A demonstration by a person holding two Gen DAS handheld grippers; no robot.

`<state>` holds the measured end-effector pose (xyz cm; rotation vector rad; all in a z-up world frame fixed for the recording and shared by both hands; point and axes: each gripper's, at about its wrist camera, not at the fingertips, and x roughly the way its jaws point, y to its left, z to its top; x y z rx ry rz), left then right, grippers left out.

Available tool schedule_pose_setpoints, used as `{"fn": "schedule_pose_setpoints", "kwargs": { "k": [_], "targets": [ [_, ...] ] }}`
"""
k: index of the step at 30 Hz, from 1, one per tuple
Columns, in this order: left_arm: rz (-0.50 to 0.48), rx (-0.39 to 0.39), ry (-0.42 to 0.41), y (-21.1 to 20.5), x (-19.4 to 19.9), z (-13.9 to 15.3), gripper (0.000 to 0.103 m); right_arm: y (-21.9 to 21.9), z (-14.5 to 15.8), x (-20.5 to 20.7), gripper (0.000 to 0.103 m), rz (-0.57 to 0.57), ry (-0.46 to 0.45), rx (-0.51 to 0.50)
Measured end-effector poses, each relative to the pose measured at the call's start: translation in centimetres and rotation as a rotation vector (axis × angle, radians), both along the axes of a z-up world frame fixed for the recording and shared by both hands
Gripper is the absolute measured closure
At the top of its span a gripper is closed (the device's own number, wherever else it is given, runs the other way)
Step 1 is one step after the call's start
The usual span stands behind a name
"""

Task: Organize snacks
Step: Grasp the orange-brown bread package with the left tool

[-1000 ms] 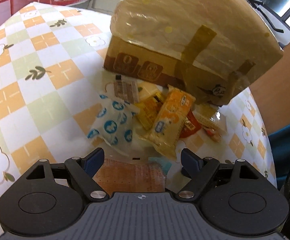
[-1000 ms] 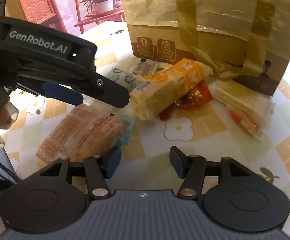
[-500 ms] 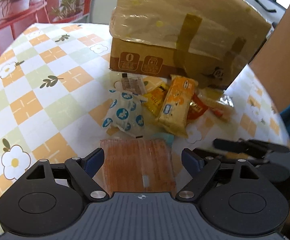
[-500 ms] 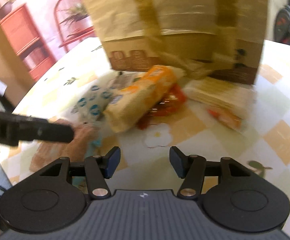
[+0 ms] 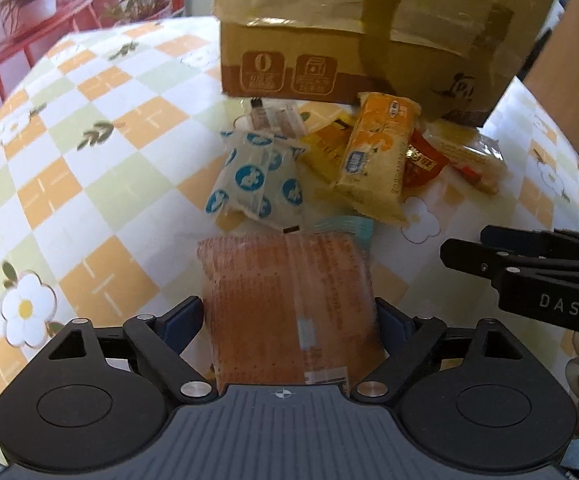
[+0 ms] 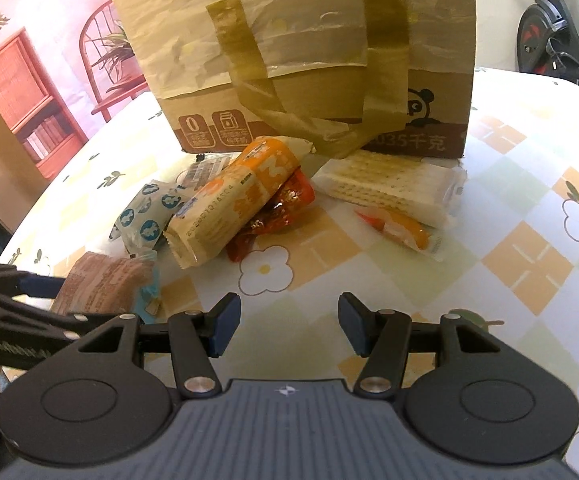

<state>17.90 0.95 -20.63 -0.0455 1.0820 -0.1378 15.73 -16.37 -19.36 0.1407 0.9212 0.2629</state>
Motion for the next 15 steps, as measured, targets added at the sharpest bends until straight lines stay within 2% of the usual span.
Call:
{"fn": "schedule_pose_setpoints", "kwargs": {
  "k": [2,15],
  "targets": [
    [0.015,-0.038,-0.025,0.6,-0.1,0.3,0.023,0.0,0.1,0.1,0.045,0.001,-0.002,-0.001],
    [0.148,-0.1,-0.092,4.5,-0.7,1.4,0.025,0.3,1.0,0.9,0.045,0.011,-0.027,-0.057]
  ]
}}
